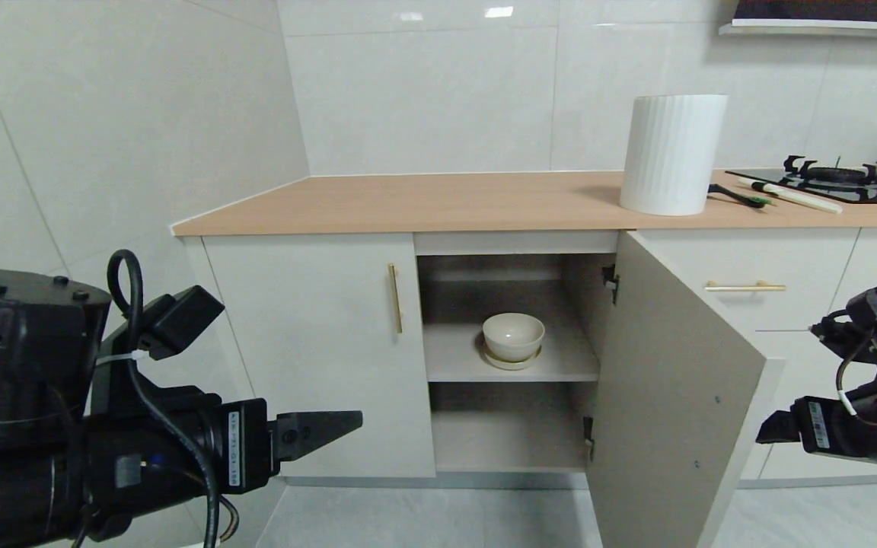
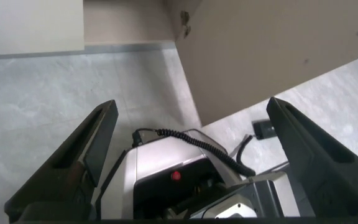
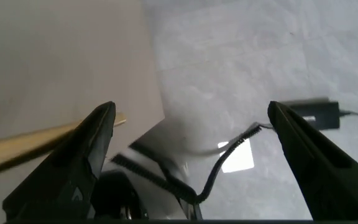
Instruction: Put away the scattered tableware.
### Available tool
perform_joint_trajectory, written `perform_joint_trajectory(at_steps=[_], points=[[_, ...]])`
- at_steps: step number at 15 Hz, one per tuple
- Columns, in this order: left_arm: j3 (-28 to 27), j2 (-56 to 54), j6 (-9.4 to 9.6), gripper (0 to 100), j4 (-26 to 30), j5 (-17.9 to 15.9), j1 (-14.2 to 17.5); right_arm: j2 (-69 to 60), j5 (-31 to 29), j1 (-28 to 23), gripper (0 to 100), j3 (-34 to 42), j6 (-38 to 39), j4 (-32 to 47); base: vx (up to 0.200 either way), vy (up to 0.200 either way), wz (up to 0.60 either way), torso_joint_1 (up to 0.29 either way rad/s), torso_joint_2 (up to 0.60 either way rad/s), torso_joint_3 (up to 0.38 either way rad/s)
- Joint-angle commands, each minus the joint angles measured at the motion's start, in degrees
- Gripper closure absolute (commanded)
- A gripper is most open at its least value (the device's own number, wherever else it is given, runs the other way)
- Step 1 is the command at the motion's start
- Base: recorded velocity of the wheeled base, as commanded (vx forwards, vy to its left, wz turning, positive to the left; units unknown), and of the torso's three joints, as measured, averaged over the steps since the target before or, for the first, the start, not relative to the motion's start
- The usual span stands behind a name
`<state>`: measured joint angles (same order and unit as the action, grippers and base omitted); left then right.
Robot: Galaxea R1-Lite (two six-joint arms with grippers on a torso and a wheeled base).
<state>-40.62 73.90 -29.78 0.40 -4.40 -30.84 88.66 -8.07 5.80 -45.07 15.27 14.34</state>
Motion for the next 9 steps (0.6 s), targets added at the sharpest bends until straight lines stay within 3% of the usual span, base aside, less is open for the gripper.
perform_joint_trajectory(at_steps=[1,6,9], points=[[-0.07,-0.33,-0.01,0,-0.05,0.01,-0.01,0.90,1.04,5.27,0,-0.37,0.02,-0.01,0.000,0.000,0.00,0.000,0.00,0.000],[0.37,-0.25,-0.19,0,-2.95,-0.08,-0.01,8.90,1.92,16.96,0,-4.15,2.48,-8.54,0.000,0.000,0.00,0.000,0.00,0.000],[1.24,-1.30,1.04,0,-2.95,-0.35,-0.18,13.91,2.09,18.63,0,-8.81,2.57,-8.71,0.000,0.000,0.00,0.000,0.00,0.000]])
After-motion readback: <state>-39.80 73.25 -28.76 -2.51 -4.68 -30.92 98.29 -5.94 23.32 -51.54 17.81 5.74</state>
